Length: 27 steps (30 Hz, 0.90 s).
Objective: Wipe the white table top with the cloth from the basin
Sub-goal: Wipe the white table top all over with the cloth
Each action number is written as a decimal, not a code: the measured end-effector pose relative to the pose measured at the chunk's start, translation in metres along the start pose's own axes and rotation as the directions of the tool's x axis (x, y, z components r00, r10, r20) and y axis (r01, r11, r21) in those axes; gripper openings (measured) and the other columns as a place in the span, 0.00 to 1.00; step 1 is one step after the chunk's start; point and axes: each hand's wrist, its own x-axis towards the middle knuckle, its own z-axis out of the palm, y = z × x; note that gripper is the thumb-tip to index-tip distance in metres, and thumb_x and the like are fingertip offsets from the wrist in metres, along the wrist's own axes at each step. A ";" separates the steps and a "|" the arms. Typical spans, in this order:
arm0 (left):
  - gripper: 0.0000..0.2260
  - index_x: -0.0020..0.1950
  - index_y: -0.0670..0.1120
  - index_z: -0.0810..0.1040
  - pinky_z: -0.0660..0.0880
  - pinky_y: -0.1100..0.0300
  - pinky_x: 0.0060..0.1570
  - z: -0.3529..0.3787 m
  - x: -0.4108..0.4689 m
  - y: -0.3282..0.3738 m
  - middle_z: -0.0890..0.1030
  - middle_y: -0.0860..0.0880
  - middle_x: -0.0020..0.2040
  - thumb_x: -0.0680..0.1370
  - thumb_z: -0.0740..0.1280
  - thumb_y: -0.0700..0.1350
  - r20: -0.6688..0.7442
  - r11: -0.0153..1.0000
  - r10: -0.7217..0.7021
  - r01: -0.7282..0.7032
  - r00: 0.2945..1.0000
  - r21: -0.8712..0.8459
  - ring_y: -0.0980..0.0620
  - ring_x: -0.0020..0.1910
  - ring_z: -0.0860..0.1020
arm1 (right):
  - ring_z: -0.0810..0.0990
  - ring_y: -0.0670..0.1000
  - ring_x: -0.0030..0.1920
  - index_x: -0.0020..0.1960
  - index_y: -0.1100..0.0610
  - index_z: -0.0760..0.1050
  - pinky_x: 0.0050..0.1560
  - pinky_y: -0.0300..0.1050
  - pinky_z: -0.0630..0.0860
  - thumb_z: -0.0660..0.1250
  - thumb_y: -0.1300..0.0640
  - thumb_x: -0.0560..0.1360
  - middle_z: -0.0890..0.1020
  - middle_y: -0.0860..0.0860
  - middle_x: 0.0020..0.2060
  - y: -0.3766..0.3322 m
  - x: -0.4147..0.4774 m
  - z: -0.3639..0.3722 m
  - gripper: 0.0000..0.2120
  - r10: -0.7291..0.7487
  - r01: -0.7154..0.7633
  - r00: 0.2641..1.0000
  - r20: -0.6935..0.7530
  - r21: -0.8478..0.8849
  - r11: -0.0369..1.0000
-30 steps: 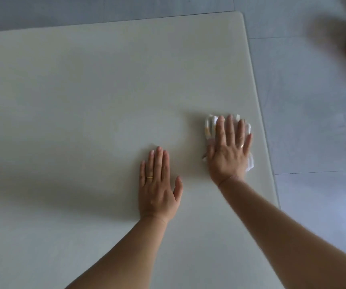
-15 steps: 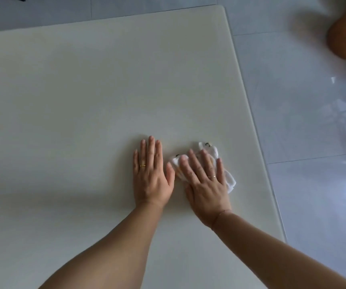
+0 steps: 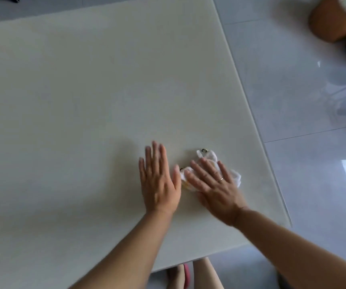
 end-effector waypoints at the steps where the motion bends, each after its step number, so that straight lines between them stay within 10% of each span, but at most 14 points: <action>1: 0.27 0.75 0.40 0.61 0.55 0.47 0.73 0.001 -0.019 0.001 0.61 0.42 0.76 0.79 0.54 0.52 0.034 0.999 0.043 -0.044 0.998 0.022 0.43 0.75 0.60 | 0.56 0.56 0.75 0.75 0.48 0.58 0.72 0.60 0.51 0.53 0.48 0.78 0.61 0.50 0.74 0.015 -0.003 -0.003 0.26 0.012 -0.012 1.000 -0.005 -0.022 1.000; 7: 0.28 0.74 0.41 0.63 0.53 0.46 0.73 0.009 -0.037 -0.013 0.63 0.42 0.75 0.77 0.54 0.53 0.069 0.994 0.067 -0.073 0.995 0.084 0.43 0.74 0.61 | 0.41 0.52 0.76 0.76 0.45 0.44 0.73 0.57 0.35 0.50 0.47 0.77 0.47 0.46 0.76 -0.022 -0.011 0.006 0.29 0.593 -0.580 0.805 -0.030 0.172 0.796; 14: 0.28 0.74 0.41 0.63 0.54 0.45 0.73 0.007 -0.039 -0.011 0.62 0.42 0.75 0.77 0.54 0.52 0.091 0.995 0.059 -0.066 0.994 0.075 0.43 0.75 0.60 | 0.53 0.56 0.76 0.76 0.45 0.53 0.73 0.60 0.50 0.54 0.45 0.77 0.57 0.49 0.76 0.003 -0.064 0.009 0.28 0.001 0.006 0.997 0.076 -0.103 0.995; 19: 0.28 0.75 0.41 0.62 0.52 0.45 0.73 0.010 -0.040 -0.012 0.62 0.42 0.75 0.77 0.53 0.52 0.067 0.996 0.062 -0.067 0.996 0.066 0.43 0.75 0.60 | 0.42 0.53 0.77 0.77 0.44 0.48 0.73 0.58 0.37 0.48 0.44 0.78 0.48 0.47 0.77 -0.026 -0.071 0.008 0.28 0.619 -0.611 0.785 -0.004 0.152 0.777; 27: 0.27 0.75 0.41 0.62 0.54 0.44 0.73 0.010 -0.043 -0.011 0.62 0.42 0.75 0.78 0.52 0.52 0.054 0.995 0.056 -0.060 0.997 0.079 0.43 0.75 0.59 | 0.55 0.55 0.76 0.75 0.45 0.57 0.72 0.61 0.52 0.52 0.46 0.78 0.61 0.48 0.75 -0.005 -0.124 0.012 0.25 0.020 -0.012 0.997 0.074 -0.109 0.994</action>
